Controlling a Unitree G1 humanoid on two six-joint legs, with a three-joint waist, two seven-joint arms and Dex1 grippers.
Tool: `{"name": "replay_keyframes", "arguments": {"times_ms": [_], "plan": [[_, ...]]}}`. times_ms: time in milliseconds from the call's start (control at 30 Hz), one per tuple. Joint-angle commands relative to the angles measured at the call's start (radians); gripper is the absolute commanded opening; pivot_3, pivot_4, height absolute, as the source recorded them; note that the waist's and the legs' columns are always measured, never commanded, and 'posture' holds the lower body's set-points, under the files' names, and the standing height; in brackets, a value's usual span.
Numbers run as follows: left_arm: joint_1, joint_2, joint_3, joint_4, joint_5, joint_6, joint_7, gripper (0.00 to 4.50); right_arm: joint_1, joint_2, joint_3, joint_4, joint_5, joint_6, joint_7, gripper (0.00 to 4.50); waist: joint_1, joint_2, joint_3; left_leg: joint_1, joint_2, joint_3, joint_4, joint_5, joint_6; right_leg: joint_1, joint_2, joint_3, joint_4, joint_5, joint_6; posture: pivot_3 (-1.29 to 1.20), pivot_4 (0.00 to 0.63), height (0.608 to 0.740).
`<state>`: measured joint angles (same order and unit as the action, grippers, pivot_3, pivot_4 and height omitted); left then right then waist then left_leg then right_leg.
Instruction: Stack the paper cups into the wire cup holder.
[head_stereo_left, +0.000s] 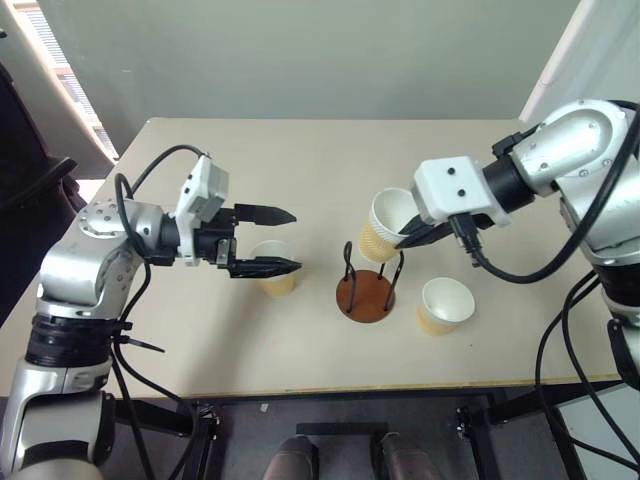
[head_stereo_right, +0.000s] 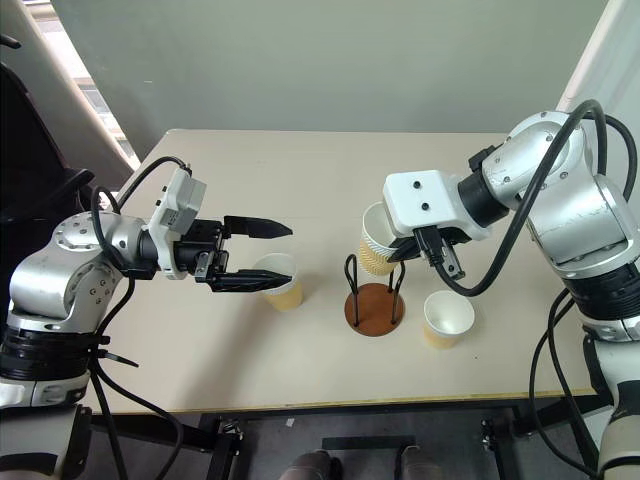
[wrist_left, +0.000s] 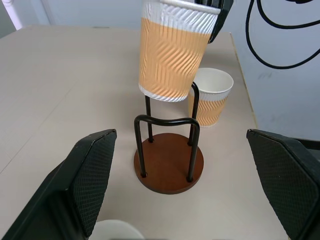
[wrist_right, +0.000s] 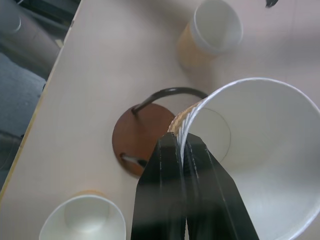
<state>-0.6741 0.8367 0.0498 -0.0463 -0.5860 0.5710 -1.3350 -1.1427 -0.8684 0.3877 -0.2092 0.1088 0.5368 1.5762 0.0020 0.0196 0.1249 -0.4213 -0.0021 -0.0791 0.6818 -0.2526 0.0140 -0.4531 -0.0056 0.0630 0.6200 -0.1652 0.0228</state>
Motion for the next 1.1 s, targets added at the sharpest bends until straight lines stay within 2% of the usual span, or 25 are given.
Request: {"name": "replay_keyframes", "arguments": {"times_ms": [33,67,167,300,467,567,767,800,900,1100], "plan": [[0.002,0.012,0.016,-0.021,-0.002,-0.015,-0.001,4.50,0.012,-0.005,0.013,-0.022,-0.021,-0.035,0.001,0.03,0.000,0.000,0.000,0.000,0.000,0.000,0.000,0.000,0.000,0.000,0.000,0.000,0.000,0.000,0.000,0.00,0.150,0.740],[0.002,0.012,0.015,-0.021,-0.001,-0.016,0.000,4.50,0.016,-0.004,0.016,-0.025,-0.024,-0.041,-0.001,0.03,0.000,0.000,0.000,0.000,0.000,0.000,0.000,0.000,0.000,0.000,0.000,0.000,0.000,0.000,0.000,0.00,0.150,0.740],[0.003,0.012,0.013,-0.019,0.002,-0.018,0.002,4.50,0.024,0.003,0.022,-0.032,-0.031,-0.042,-0.008,0.61,0.000,0.000,0.000,0.000,0.000,0.000,0.000,0.000,0.000,0.000,0.000,0.000,0.000,0.000,0.000,0.00,0.150,0.740],[0.006,0.010,0.012,-0.023,0.005,-0.018,0.011,4.50,0.031,0.022,0.019,-0.037,-0.040,-0.036,-0.031,1.94,-0.001,0.000,0.000,0.000,0.000,0.000,0.000,0.000,0.000,0.000,0.000,0.000,0.000,0.000,0.000,0.00,0.150,0.740],[-0.020,-0.014,0.018,-0.014,0.039,-0.061,0.070,4.50,0.024,0.063,-0.035,-0.009,-0.040,0.004,-0.129,3.67,-0.001,0.000,0.000,0.000,0.000,0.000,0.000,0.000,0.000,0.000,0.000,0.000,0.000,0.000,0.000,0.00,0.150,0.740],[-0.052,-0.014,0.013,-0.015,0.071,-0.059,0.124,4.50,0.010,0.076,-0.095,0.014,-0.004,0.076,-0.186,3.67,0.001,0.000,0.000,0.000,0.000,0.000,0.000,0.000,0.000,0.000,0.000,0.000,0.000,0.000,0.000,0.00,0.150,0.740],[-0.043,0.136,-0.111,-0.111,0.257,-0.132,0.078,4.50,-0.014,0.116,-0.316,-0.026,0.233,0.421,-0.271,3.67,0.000,0.000,0.000,0.000,0.000,0.000,-0.001,0.004,-0.005,0.000,0.001,0.001,-0.003,0.000,0.000,0.00,0.150,0.740],[-0.039,0.167,-0.141,-0.124,0.305,-0.165,0.067,4.50,-0.010,0.100,-0.329,-0.041,0.266,0.459,-0.264,3.67,0.000,0.000,0.000,0.000,0.000,0.000,-0.002,0.007,-0.010,0.000,0.001,0.001,-0.003,-0.001,0.000,0.00,0.150,0.740],[-0.043,0.222,-0.200,-0.158,0.396,-0.218,0.048,4.50,0.000,0.070,-0.353,-0.072,0.345,0.537,-0.266,3.67,0.001,-0.001,0.000,0.000,0.000,0.000,-0.004,0.006,-0.011,0.000,0.001,0.001,-0.005,-0.003,-0.002,0.00,0.150,0.740],[-0.067,0.270,-0.219,-0.242,0.398,-0.104,0.006,4.50,0.006,0.034,-0.362,-0.087,0.448,0.604,-0.290,3.67,0.000,-0.001,0.000,-0.002,0.000,0.000,-0.005,0.004,-0.008,-0.002,0.001,0.001,-0.005,-0.003,-0.002,0.00,0.150,0.740]]}}
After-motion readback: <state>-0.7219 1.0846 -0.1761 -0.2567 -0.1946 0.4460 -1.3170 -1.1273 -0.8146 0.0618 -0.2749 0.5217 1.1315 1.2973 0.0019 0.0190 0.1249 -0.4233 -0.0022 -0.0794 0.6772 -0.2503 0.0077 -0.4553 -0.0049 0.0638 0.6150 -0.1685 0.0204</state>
